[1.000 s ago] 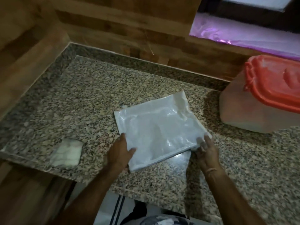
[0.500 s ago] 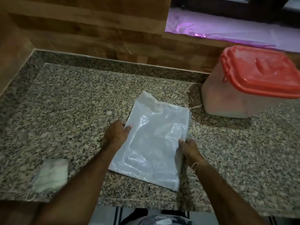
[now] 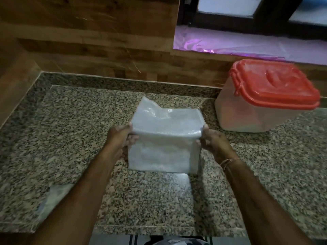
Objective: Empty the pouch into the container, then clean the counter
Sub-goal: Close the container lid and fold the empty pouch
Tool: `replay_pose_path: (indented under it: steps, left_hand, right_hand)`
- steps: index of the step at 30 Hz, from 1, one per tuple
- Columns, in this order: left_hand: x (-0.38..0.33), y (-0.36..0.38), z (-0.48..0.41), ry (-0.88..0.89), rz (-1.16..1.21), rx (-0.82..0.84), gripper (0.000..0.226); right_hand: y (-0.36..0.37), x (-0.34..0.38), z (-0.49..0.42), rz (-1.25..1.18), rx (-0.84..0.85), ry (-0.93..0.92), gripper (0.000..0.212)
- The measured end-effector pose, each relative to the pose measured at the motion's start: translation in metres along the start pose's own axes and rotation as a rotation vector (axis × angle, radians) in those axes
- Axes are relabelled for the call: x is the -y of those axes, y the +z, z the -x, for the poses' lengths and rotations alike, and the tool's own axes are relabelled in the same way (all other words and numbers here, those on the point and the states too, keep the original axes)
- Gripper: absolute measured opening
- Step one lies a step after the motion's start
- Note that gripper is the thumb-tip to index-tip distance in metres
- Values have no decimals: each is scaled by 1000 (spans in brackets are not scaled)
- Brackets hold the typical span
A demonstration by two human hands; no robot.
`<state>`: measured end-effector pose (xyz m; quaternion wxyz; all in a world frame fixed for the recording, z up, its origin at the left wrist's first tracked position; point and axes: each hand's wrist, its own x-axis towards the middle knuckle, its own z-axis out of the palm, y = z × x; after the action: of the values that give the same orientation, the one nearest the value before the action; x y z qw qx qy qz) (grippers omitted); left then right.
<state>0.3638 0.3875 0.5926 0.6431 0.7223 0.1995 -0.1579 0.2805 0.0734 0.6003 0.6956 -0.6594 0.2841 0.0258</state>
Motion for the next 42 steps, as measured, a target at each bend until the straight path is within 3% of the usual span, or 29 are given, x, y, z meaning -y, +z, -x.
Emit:
replay_pose_path:
  steps: [2,6,7,10,14,20,25,28,30,33,35,37,39,42]
  left_hand:
    - [-28,-4,7,93,75,-17,30]
    - [-38,-10,28,198,40,-43,35]
    - [-30,-12,34,196,1,-53,34]
    - [17,-20,42,110,-219,-51,46]
    - [87,-27,46,-30,-466,-23,78]
    - [102,3,25,90,-543,-199,43]
    - [111,20,22,-55,-691,-275,52]
    - [110,31,30,113,-934,-365,37]
    - [113,36,29,385,-1067,-315,52]
    - [119,43,23,703,-1342,-69,60]
    - [127,48,24,691,-1420,-39,62]
    - [129,58,35,650,-1413,-46,65]
    - [129,70,48,600,-1350,-62,64]
    - [118,83,52,365,-1166,-3,59]
  right_hand:
    - [4,25,-6,-51,13,-50,58]
    - [6,36,-11,-43,65,-102,61]
    - [5,30,-9,-20,83,-97,61]
    - [-3,0,2,98,149,-40,32]
    - [-20,-56,15,312,202,84,34]
    - [-30,-92,24,496,154,116,43]
    - [-33,-104,23,596,-38,16,45]
    - [-30,-108,26,702,-153,-68,45]
    - [-26,-109,26,660,-207,-74,38]
    - [-20,-105,28,445,-349,-22,19]
    - [-7,-105,35,243,-373,64,45]
    - [9,-115,42,67,-294,141,54]
    - [19,-135,45,37,-213,203,54]
    - [27,-133,52,46,-167,231,34]
